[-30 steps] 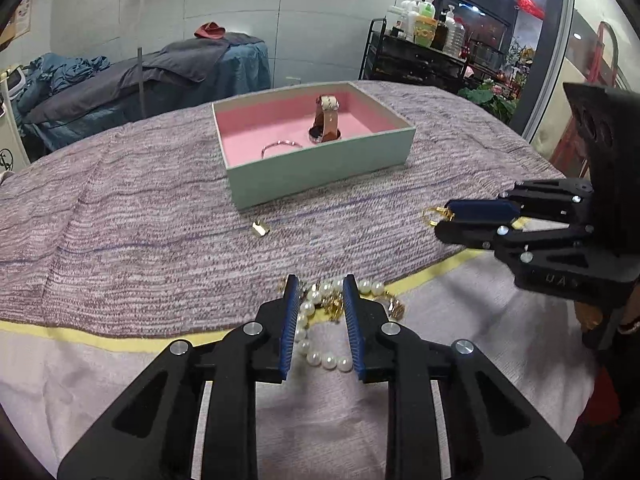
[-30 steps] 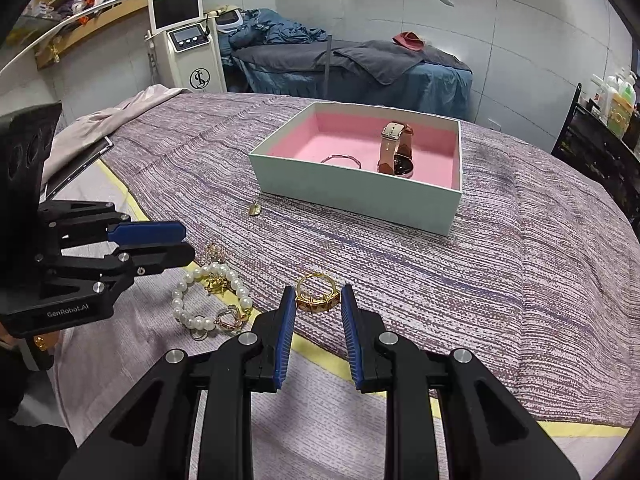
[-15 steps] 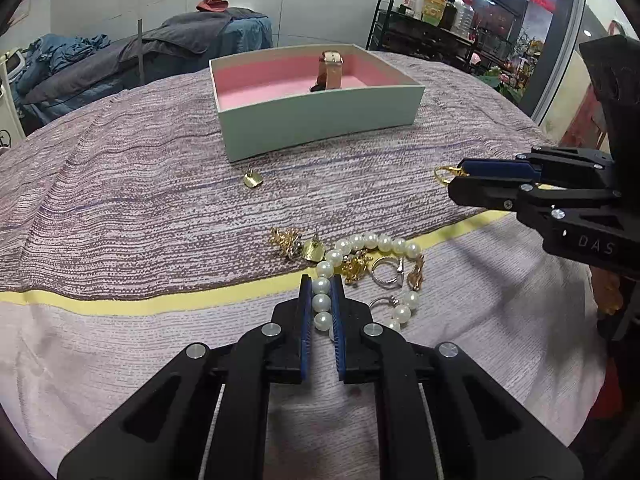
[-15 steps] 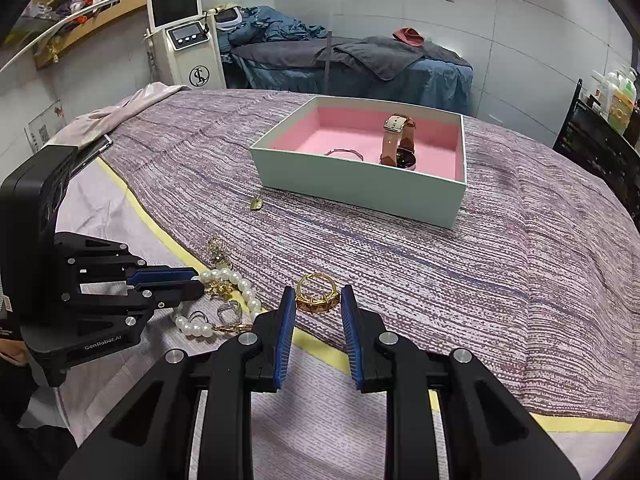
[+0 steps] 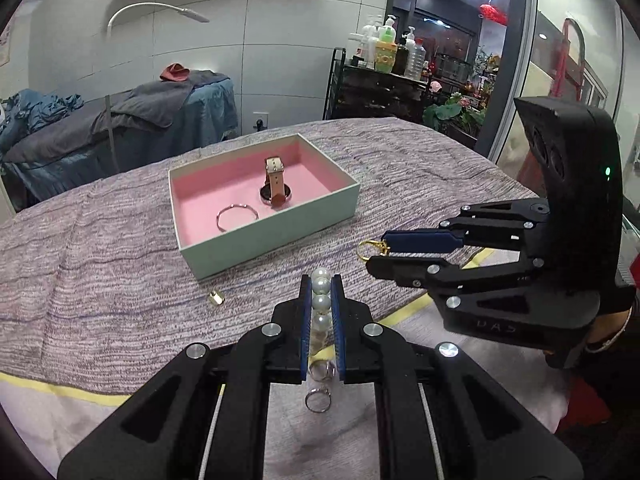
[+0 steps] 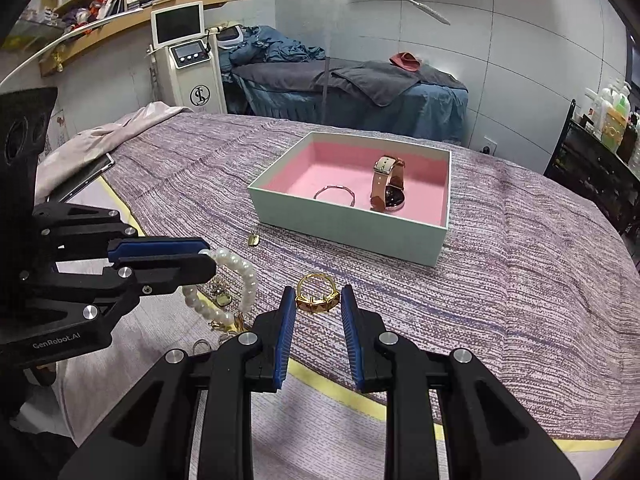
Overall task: Organize jewelry
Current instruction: 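Lower pearl bracelet and gold ring into the box and open both tools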
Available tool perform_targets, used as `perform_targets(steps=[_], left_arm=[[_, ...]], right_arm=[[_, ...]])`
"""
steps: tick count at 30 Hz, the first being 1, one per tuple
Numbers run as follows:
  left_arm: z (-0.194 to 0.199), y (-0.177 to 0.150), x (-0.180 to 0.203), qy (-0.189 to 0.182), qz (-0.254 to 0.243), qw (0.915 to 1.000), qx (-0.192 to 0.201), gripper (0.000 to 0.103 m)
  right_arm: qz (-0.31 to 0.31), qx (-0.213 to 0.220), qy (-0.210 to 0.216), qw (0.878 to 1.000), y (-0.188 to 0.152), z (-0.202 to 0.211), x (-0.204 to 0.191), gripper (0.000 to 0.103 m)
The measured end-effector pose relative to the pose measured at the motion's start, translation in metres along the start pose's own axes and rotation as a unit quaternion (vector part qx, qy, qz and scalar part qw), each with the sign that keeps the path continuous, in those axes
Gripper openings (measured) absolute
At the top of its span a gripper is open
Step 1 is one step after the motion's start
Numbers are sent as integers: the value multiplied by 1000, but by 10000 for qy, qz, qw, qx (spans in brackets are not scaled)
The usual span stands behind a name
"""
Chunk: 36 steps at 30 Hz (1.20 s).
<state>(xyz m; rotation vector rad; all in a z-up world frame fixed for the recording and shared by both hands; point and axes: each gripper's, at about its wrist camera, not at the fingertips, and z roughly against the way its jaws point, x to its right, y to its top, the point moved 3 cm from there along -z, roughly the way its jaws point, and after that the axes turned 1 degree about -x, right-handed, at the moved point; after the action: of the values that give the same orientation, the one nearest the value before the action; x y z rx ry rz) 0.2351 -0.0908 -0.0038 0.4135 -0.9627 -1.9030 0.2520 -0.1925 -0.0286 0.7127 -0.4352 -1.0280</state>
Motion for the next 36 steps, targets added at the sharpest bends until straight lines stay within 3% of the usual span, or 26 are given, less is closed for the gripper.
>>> perform_targets(steps=[5,11,17,26,31,36], left_arm=[[0,35,-8,29,-129,9998,165,10],[-25,85,-37,18,66,9999,126,10],[-71,114,-59,27,282,9993,-252,10],[-135,94,-89,273,619,9937,-893,10],[-146,82,-107,476,744,9909,-1019,10],[-142,81,-106,638,557,9914,-994,11]], right_arm=[[-33,114,33,9999,21,-3,8,23],[-179,56,-24,9998,60,-28,26,23],[-340,-362,-225,9985,80,-71,46,23],[-246,-909,-421,9947,76,-111,53,22],[-243,-1020,-473,9934,73,-119,55,22],[-173,-1052,-545,9928,76,-122,54,23]])
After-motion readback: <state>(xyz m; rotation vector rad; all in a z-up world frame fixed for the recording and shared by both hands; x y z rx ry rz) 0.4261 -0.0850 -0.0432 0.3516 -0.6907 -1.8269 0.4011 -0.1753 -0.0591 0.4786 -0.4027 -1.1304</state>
